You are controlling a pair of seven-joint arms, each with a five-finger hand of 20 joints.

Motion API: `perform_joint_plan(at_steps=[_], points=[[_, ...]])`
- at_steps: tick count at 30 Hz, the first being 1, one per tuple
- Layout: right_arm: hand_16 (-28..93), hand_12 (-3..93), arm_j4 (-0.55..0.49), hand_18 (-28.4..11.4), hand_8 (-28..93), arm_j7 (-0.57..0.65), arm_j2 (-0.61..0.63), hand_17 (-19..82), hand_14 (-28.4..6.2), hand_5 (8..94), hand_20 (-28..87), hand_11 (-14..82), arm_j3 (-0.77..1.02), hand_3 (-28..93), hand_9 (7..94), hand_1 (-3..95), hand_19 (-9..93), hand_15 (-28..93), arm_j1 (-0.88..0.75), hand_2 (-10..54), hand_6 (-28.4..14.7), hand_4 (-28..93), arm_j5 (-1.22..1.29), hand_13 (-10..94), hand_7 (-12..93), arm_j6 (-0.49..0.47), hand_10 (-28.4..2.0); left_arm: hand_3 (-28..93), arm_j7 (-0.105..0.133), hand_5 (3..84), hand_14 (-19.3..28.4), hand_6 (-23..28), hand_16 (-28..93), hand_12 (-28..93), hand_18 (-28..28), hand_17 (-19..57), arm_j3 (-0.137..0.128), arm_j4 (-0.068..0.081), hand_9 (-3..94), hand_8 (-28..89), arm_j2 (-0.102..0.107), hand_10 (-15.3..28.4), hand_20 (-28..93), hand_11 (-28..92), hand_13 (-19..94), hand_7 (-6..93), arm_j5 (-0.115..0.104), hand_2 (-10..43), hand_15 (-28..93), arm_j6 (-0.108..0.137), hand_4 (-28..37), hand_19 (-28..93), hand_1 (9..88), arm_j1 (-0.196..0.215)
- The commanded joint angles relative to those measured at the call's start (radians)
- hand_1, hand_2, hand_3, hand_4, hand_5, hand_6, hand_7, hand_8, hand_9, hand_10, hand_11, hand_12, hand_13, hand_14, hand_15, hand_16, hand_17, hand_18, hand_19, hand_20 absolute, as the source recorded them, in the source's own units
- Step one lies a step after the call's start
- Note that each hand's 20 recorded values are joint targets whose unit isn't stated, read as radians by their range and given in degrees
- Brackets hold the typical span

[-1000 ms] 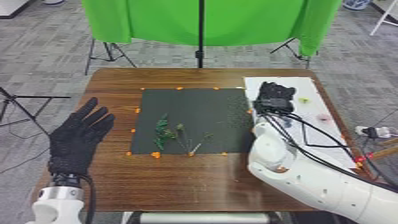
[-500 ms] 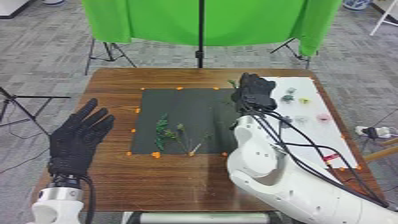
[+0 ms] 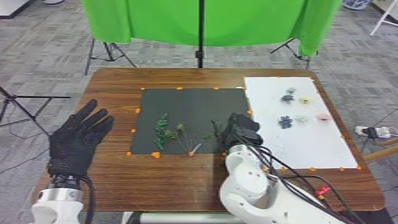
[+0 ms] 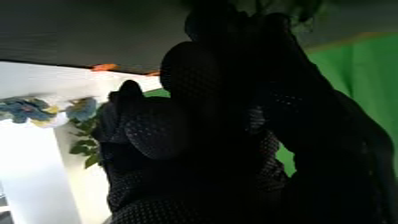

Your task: Arrange flowers

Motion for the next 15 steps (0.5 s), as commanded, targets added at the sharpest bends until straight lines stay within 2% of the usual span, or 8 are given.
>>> perform_joint_plan(at_steps=[1,2,5,7,8,9,10,15], points=[[14,34.6,0.001,-27.9,13,-0.009,-0.011,29,-16.2,92.7,40,53.4,0.006,74,76.6,56.2,93,90,-0.019,-9.5,-3.6,-28,-0.029,67,20,-0.042,-16.8,80,0.005,40.0,26.0,10.3,-9,10,23.7,-10.7,0.005,0.000,34.9,-9,-0.001,19.7,12,25,25,10.7,-0.005,7.6,47,0.007,-25.3,51,24.3,0.016],[14,34.1,0.004,-27.8,13,0.002,-0.009,29,-16.2,92.5,40,53.7,-0.002,74,76.6,56.1,93,90,-0.015,-9.5,-3.2,-28,-0.044,67,20,-0.047,-16.7,80,-0.001,40.1,26.0,10.3,-9,10,23.7,-10.7,0.004,0.001,34.9,-9,-0.004,19.7,12,25,25,10.7,-0.001,7.6,47,0.004,-25.3,51,24.3,0.014],[14,31.2,-0.008,-27.8,11,0.015,-0.009,29,-16.0,90.1,40,56.4,0.016,72,75.4,54.1,93,89,-0.021,-9.5,-2.9,-28,-0.025,66,20,-0.072,-16.9,80,0.003,40.2,26.0,10.3,-9,10,23.7,-10.7,0.007,0.001,35.0,-9,-0.001,19.8,12,25,25,10.6,-0.002,7.8,47,0.006,-25.1,51,24.4,0.013],[13,26.7,-0.004,-27.9,10,0.010,-0.014,28,-16.6,88.0,41,59.7,0.021,69,72.9,51.6,93,89,-0.026,-9.5,-3.6,-28,-0.050,65,21,-0.056,-17.9,80,0.007,40.1,26.0,10.3,-9,10,23.8,-10.7,0.004,-0.002,35.0,-9,0.001,19.7,12,25,25,10.8,-0.004,7.8,47,0.010,-25.0,51,24.3,0.020],[13,25.2,-0.004,-28.0,10,0.010,-0.011,28,-16.7,87.0,41,60.6,0.021,69,72.3,50.3,93,89,-0.027,-9.5,-3.8,-28,-0.062,65,21,-0.059,-18.3,80,0.000,40.1,26.0,10.4,-9,10,23.8,-10.7,0.001,-0.001,35.0,-9,-0.004,19.8,12,25,25,10.8,-0.002,7.8,47,0.008,-25.1,51,24.4,0.018],[13,24.3,-0.005,-28.1,10,0.003,-0.010,28,-16.9,86.0,41,61.2,0.024,69,71.5,48.6,93,89,-0.028,-9.5,-4.0,-28,-0.068,64,21,-0.065,-18.7,80,0.005,40.1,26.1,10.4,-9,10,23.8,-10.7,0.002,-0.003,35.0,-9,-0.003,19.8,12,25,25,10.8,-0.004,7.8,47,0.011,-25.1,51,24.4,0.023],[13,24.0,-0.009,-28.1,9,0.005,-0.005,27,-17.0,85.4,41,61.3,0.024,69,71.0,47.8,93,89,-0.029,-9.5,-4.2,-28,-0.073,63,21,-0.066,-19.0,80,-0.005,40.1,26.1,10.4,-9,10,23.8,-10.7,0.000,-0.002,35.1,-9,-0.007,19.8,12,25,25,10.8,-0.003,7.8,47,0.010,-25.2,51,24.4,0.020],[12,21.6,-0.028,-28.3,3,-0.007,-0.002,28,-17.2,79.9,44,60.3,0.044,73,67.1,42.4,93,91,-0.032,-9.5,-4.8,-28,-0.076,61,22,-0.072,-20.5,80,-0.006,40.2,26.3,10.4,-9,10,24.1,-10.8,-0.002,-0.002,35.2,-9,-0.007,19.9,12,25,25,10.8,-0.002,7.7,47,0.011,-25.3,52,24.3,0.022]])
